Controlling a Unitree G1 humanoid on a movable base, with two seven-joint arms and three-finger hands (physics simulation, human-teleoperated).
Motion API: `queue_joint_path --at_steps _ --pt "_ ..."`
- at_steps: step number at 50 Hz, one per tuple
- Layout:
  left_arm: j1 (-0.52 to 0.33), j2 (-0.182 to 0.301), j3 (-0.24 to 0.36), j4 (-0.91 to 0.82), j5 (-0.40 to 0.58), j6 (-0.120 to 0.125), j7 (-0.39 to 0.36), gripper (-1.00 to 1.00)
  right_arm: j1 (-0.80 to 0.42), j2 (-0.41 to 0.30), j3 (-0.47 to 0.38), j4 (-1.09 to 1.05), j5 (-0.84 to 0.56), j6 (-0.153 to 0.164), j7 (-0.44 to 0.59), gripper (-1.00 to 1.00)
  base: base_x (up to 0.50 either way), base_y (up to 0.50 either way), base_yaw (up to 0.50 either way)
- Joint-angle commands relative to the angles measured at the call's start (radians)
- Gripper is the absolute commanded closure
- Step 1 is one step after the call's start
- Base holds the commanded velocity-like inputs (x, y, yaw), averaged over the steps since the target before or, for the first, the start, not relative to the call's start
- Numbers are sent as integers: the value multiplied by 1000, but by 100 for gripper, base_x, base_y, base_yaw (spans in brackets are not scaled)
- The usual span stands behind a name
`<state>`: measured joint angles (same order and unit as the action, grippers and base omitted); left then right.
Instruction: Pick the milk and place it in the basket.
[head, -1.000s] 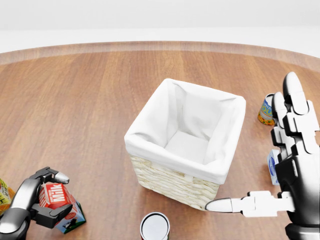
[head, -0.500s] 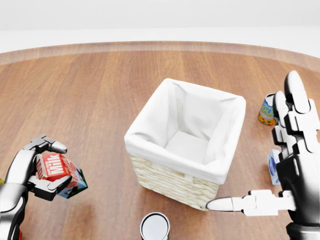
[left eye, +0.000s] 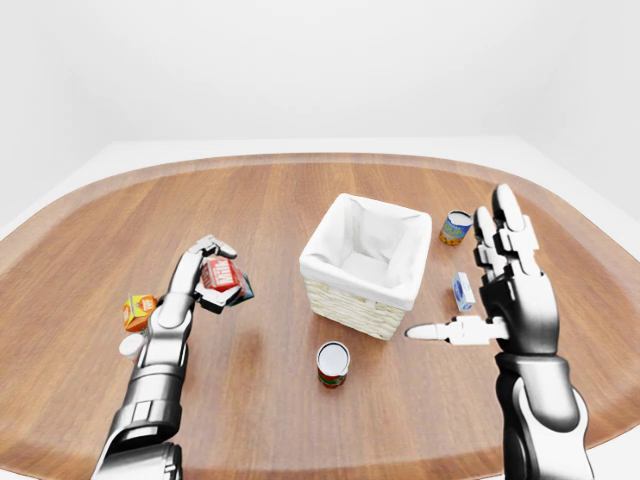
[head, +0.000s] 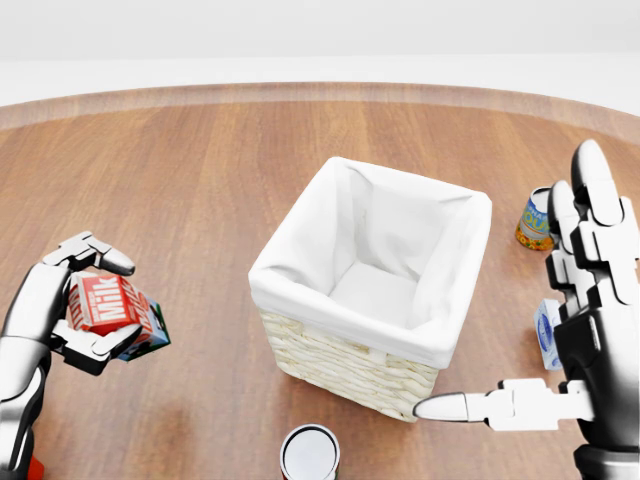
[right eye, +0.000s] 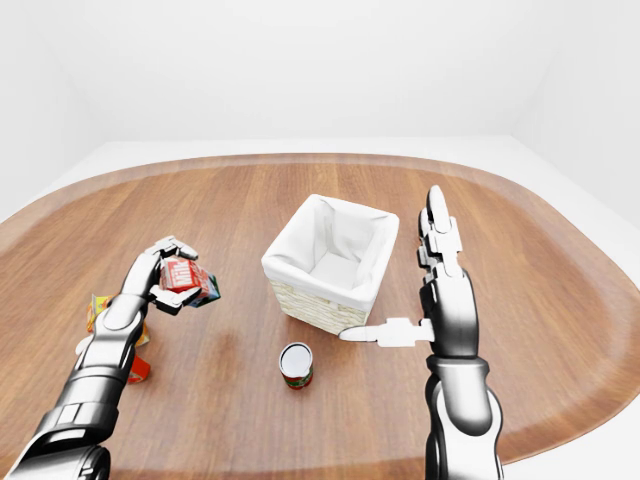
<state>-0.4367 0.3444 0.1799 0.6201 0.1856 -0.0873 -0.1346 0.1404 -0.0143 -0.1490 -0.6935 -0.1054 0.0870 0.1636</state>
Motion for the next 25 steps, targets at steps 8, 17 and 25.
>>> queue_joint_path --at_steps 8,17,25 --pt "-24 -1 24 -214 0 0 -36 100 1 1 2 7 -1 -5 -1 -100 0 0 0" --pt "-36 1 27 -314 18 0 -59 100 3 0 1 10 1 -10 0 -100 0 0 0" --pt "-50 2 29 -376 25 0 -76 100 5 1 1 7 1 -11 0 -100 0 0 0"
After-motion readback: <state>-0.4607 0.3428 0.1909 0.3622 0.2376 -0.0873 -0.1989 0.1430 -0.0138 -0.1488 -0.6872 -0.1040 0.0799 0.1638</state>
